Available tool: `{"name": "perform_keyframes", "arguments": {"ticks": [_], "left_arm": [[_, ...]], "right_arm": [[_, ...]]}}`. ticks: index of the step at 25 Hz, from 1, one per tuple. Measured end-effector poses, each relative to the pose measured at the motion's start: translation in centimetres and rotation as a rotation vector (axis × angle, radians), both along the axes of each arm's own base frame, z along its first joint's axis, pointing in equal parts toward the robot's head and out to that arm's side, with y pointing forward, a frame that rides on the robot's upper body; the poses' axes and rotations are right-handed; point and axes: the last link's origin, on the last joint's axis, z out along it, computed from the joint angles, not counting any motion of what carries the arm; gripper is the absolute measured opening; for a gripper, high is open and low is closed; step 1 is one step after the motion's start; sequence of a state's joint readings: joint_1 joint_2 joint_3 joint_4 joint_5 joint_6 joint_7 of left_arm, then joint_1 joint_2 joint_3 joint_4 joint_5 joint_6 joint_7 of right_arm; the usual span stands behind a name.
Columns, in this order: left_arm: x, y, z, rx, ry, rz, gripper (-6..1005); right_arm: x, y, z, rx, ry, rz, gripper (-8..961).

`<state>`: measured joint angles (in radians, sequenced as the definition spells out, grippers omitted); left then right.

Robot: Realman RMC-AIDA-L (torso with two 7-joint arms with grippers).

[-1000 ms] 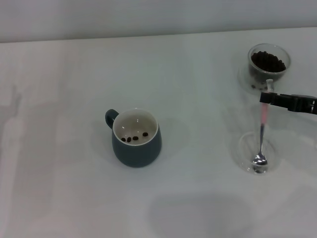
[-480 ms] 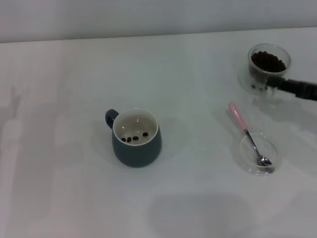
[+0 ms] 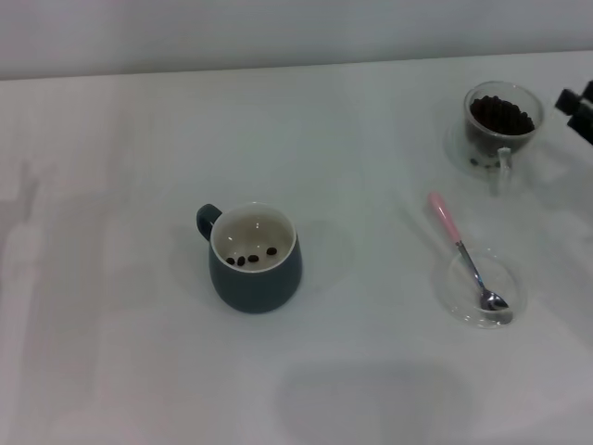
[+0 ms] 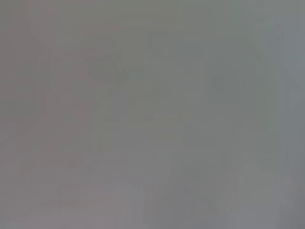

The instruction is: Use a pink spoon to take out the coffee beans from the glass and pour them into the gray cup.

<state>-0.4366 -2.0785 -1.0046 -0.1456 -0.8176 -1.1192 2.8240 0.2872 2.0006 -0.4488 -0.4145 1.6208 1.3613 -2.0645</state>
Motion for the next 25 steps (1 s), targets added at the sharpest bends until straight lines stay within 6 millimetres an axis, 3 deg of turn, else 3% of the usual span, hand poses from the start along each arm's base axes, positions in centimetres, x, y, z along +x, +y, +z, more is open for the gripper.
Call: {"name": "perform_keyframes", "arguments": {"ticks": [7,15,25], "left_arm": [[0.2,0.2,0.0,-0.002,0.000,-0.004,821],[0.4,0.8,-0.4,-0.025,-0.002,0.009,821],[1.2,1.8,-0.5,-0.030,-0.004,-0.006,821]], "right_arm": [[2.2,-0.8,-0.7,0.343,-0.160,-0.131,560],[2.7,-0.9,-0.8,0.371,-0.187,-0.172,848],[3.1,-0.4,-1.1,0.351,-0.194,-0.210,868]]}}
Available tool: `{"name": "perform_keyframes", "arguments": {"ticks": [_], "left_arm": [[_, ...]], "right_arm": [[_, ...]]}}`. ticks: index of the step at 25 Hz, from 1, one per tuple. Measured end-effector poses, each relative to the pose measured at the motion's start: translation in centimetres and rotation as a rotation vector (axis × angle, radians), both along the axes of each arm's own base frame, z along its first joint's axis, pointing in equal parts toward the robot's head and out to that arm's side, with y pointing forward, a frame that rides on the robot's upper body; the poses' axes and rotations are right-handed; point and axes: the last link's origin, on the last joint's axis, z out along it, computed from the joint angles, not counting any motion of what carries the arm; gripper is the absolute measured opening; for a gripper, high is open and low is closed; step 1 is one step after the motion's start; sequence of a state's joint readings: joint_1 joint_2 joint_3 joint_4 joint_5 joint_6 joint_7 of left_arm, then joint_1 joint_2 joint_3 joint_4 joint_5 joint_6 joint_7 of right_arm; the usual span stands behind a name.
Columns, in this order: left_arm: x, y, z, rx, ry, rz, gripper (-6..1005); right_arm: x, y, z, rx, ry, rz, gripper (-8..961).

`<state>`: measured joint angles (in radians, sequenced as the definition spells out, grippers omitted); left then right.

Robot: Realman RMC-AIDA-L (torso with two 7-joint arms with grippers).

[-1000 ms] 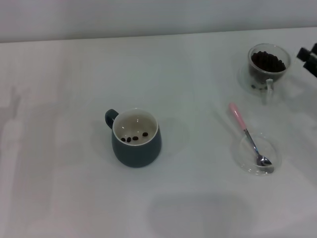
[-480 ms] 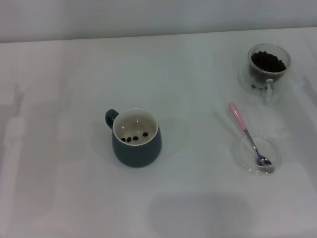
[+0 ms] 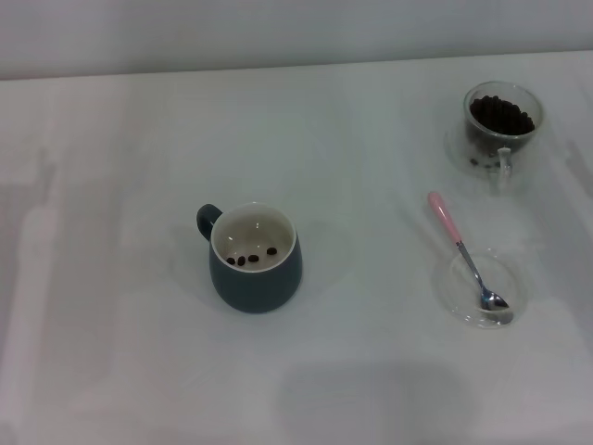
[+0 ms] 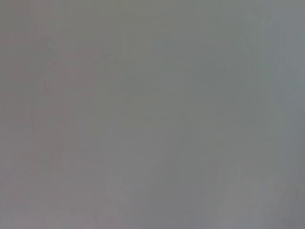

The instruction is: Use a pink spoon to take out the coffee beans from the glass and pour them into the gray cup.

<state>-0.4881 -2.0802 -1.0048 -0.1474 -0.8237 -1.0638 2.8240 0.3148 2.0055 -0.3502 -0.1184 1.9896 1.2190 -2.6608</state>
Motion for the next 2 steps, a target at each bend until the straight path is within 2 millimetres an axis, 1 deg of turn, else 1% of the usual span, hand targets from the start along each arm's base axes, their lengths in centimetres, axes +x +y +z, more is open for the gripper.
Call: {"name": "perform_keyframes", "arguments": {"ticks": [2], "left_arm": [[0.18,0.33,0.01,-0.004,0.002,-0.002,821]], "right_arm": [[-0.06,0.06,-0.04,0.000,0.002,0.001,868]]}}
